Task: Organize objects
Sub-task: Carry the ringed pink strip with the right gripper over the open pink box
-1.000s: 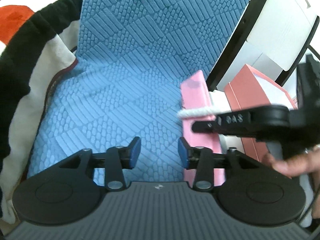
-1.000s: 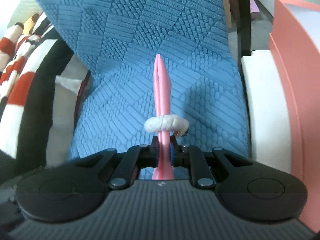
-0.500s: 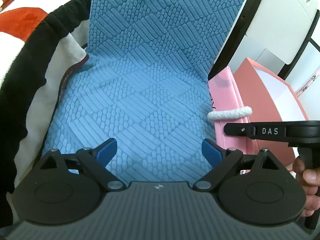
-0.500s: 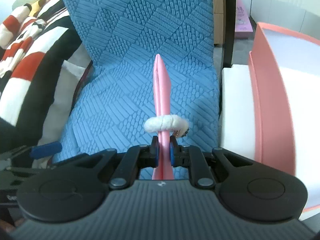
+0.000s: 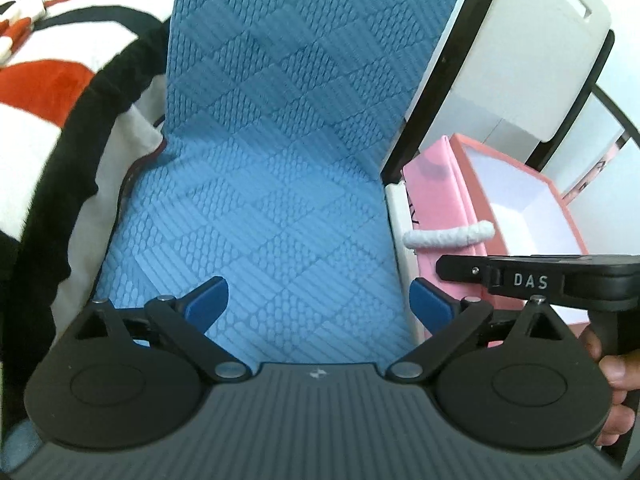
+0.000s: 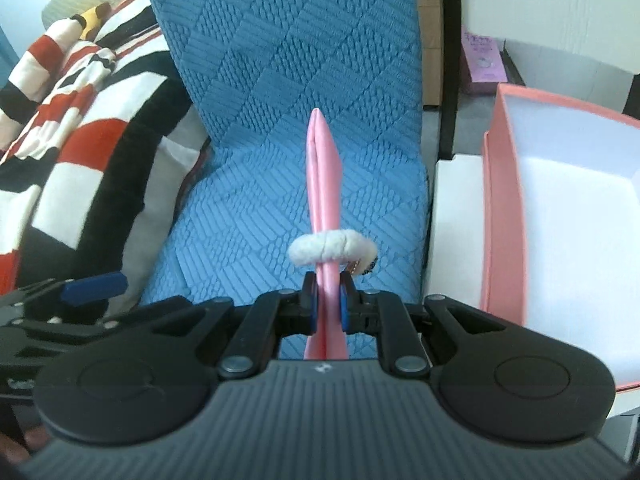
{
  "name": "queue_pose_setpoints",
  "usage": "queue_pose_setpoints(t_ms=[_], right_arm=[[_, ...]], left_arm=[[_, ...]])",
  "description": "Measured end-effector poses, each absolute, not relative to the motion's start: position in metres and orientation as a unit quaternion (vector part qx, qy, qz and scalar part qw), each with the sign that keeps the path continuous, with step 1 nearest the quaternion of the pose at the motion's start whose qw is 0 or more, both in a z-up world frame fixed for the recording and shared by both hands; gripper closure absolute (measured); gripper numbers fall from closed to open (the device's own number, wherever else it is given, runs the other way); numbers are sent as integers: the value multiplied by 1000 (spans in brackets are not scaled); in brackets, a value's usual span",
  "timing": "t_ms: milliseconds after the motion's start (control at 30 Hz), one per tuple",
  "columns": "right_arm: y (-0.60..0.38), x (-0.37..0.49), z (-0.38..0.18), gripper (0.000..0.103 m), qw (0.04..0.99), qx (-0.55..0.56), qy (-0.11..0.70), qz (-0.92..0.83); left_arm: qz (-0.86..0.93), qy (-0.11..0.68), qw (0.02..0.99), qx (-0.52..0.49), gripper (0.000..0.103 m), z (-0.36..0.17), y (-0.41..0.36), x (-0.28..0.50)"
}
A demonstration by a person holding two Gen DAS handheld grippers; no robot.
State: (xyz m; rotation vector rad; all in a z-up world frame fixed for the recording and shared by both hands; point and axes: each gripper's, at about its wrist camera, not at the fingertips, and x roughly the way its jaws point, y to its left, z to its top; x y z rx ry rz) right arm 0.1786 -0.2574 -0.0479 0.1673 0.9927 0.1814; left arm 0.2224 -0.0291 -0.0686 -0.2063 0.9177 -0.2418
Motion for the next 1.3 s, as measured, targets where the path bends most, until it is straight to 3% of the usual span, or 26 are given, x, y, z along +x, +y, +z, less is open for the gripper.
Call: queue_pose_setpoints(t_ms=[633,1300], right_arm=[[-302,174,27,89,889,81,439,104],[-388,167,45,88,900,104,418,68]], left_arm=[[-114,405,902,-96,2,9,-68,220],[-142,375,912,-87,0,51,-153,227]])
